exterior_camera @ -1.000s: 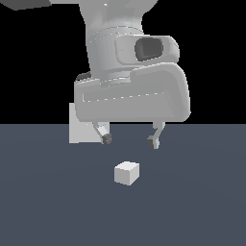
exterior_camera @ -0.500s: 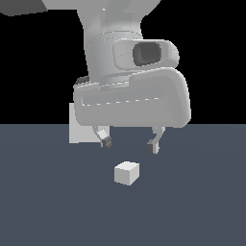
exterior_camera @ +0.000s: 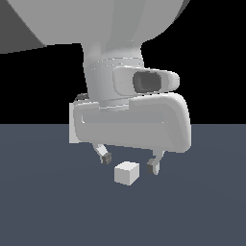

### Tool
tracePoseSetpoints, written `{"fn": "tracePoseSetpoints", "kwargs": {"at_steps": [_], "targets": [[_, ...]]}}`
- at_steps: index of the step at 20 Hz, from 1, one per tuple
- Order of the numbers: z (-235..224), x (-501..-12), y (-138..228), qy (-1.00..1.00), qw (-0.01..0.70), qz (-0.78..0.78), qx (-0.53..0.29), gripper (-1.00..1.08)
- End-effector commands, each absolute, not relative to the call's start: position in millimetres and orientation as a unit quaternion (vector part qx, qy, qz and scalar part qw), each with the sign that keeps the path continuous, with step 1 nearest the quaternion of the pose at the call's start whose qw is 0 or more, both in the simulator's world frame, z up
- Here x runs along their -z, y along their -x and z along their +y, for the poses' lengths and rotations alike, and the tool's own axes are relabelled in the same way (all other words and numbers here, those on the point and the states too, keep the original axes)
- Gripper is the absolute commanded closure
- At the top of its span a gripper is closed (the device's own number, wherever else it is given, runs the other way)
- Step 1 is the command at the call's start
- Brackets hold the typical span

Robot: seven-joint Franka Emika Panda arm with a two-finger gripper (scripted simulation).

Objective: Plug the charger into the wall socket.

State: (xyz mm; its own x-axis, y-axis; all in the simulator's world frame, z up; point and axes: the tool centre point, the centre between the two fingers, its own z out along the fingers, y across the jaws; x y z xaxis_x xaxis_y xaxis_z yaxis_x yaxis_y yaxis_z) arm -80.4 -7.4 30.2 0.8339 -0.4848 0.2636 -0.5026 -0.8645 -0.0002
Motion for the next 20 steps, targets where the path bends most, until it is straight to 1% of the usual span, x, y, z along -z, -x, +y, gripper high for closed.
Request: {"fn": "tracePoseSetpoints", "kwargs": {"at_steps": [1,7,8,20], "targets": [[-7.6,-20.6,80.5,-0.957,0.034,-0.258,-0.129,-0.92],[-7.3,-11.6,80.2,-0.957,0.034,-0.258,-0.129,-0.92],[-7.3,-11.6,80.2,-0.957,0.034,-0.258,-0.129,1.08],[-7.2,-12.5,79.7,-0.957,0.034,-0.257,-0.129,1.08]]}}
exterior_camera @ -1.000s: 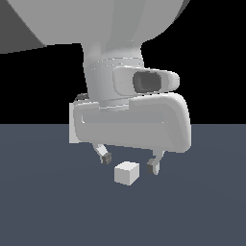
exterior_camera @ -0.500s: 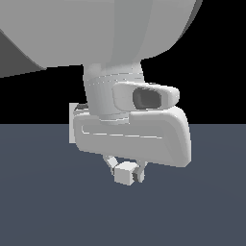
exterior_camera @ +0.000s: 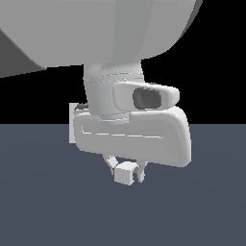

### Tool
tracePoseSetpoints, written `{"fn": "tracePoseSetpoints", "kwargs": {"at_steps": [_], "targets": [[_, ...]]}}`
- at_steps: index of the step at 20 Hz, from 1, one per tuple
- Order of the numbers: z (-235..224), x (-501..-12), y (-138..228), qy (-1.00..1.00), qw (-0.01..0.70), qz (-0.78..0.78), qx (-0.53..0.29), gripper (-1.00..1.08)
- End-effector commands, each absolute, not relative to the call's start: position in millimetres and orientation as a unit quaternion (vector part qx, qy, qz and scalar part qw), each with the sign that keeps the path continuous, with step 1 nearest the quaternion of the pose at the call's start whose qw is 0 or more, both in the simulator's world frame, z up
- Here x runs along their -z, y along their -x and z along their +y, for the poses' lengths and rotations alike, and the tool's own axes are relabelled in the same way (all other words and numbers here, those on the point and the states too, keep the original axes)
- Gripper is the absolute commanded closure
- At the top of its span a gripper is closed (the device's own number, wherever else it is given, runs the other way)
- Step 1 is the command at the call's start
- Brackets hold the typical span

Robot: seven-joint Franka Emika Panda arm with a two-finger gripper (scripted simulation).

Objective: Plug the charger into the wall socket.

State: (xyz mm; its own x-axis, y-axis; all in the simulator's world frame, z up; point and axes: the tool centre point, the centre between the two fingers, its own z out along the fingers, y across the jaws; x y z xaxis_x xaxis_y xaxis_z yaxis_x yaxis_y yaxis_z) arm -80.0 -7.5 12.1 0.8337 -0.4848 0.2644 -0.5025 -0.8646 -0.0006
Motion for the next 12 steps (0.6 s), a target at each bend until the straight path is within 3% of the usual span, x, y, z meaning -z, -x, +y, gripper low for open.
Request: {"fn": "tracePoseSetpoints", "kwargs": {"at_steps": [1,12], "targets": [[-7,-13,79,-0.958,0.034,-0.254,-0.129,1.08],[15,-40,65,-0.977,0.023,-0.163,-0.134,1.08]]}}
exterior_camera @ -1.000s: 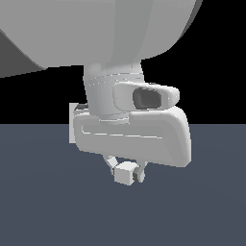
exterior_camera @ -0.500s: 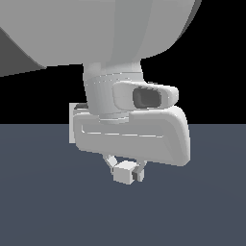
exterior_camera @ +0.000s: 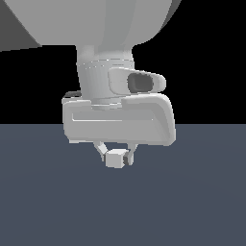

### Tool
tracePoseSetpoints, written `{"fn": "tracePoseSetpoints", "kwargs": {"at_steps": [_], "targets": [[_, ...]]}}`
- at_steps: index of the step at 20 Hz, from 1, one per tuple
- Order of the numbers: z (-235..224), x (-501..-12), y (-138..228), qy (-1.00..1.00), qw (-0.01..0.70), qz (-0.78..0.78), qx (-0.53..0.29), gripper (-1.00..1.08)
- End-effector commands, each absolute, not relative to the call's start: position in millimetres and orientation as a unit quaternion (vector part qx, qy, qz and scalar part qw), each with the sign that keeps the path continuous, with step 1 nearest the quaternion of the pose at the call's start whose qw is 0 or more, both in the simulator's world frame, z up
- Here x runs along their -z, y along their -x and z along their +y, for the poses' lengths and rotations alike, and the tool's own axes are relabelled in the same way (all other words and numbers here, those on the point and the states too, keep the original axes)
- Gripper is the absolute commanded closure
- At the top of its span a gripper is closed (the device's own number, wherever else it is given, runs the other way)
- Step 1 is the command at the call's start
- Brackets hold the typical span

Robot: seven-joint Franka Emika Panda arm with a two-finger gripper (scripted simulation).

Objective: Plug the charger into the wall socket.

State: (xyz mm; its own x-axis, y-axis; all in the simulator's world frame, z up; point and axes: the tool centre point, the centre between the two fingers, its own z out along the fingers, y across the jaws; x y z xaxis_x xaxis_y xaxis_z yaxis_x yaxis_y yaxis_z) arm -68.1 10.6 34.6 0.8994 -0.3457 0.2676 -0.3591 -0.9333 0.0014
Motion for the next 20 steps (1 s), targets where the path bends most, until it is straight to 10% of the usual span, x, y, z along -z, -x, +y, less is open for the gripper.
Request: {"fn": "tracePoseSetpoints", "kwargs": {"at_steps": [1,20], "targets": [[18,-44,64,-0.979,0.022,-0.150,-0.134,1.08],[74,-98,54,-0.990,-0.006,0.048,-0.134,1.08]]}}
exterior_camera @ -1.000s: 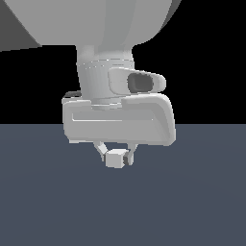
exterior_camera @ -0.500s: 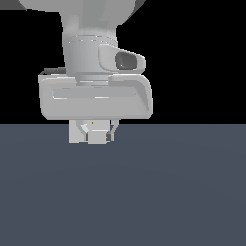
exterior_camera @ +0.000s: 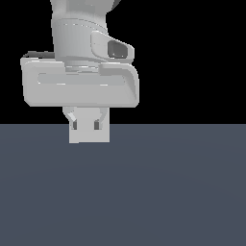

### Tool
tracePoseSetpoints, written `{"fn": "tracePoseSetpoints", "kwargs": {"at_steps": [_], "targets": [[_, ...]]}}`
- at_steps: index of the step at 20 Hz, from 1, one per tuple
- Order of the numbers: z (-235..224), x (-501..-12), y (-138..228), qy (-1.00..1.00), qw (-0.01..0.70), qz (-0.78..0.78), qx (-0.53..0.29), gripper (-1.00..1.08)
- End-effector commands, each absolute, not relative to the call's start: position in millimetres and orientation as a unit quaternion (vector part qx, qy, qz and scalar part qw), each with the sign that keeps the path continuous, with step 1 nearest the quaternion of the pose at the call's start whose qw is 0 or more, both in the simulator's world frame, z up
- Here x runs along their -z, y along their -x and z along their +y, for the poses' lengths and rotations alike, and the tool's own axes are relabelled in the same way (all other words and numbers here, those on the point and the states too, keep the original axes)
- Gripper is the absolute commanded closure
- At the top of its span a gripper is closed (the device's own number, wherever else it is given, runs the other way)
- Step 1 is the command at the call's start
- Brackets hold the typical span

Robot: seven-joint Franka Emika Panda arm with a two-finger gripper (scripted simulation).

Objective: Plug the charger into the wall socket.

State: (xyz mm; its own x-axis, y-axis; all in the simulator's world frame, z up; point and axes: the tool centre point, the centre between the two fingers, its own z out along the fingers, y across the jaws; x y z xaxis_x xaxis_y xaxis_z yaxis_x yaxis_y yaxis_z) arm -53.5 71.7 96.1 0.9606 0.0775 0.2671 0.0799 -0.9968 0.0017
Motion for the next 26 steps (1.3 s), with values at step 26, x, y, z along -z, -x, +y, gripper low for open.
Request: {"fn": "tracePoseSetpoints", "kwargs": {"at_steps": [26], "targets": [[81,-100,23,0.989,0.008,-0.056,0.133,1.08]]}}
